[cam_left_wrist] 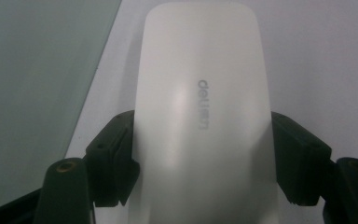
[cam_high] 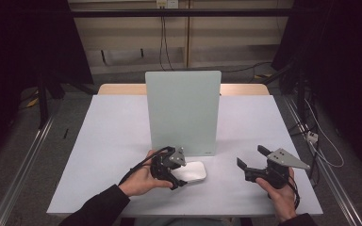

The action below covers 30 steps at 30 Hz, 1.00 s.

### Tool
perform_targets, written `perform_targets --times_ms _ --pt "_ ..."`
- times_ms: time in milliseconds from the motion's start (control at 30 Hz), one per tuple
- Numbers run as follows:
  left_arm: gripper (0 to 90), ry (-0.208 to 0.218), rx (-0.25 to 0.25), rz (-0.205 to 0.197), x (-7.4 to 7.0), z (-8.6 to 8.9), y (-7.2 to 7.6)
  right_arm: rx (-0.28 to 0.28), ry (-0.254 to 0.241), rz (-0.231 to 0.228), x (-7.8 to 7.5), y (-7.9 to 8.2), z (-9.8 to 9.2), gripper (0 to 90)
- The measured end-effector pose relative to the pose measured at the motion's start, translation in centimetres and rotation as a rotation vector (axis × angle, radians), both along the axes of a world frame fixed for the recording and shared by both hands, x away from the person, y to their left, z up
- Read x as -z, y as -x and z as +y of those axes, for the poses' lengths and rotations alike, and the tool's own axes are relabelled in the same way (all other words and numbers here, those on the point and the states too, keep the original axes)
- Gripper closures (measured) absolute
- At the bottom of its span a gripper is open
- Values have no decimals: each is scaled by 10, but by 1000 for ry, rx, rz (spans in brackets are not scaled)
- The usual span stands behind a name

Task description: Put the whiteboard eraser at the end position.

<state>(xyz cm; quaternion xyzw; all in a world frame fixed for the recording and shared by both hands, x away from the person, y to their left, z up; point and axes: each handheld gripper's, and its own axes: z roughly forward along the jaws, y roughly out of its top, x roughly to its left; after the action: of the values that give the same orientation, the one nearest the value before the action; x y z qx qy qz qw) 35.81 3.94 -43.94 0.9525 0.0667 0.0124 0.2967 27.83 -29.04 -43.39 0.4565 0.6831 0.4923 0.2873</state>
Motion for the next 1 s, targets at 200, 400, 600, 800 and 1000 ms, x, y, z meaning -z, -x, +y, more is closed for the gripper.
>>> perform_targets --times_ms 200,400,600,800,1000 --pt "276 14 -22 27 3 1 -3 -4 5 0 0 0 0 80" --pt "205 73 -35 0 2 2 -2 -3 5 1 1 -1 0 79" --pt "92 142 -84 0 -1 4 -5 -2 4 3 1 -1 -1 80" --pt "60 183 -147 -6 -6 11 -10 -6 4 3 1 -1 0 80" --pt "61 256 -195 -6 -14 18 -15 -9 2 4 1 -1 -1 80"
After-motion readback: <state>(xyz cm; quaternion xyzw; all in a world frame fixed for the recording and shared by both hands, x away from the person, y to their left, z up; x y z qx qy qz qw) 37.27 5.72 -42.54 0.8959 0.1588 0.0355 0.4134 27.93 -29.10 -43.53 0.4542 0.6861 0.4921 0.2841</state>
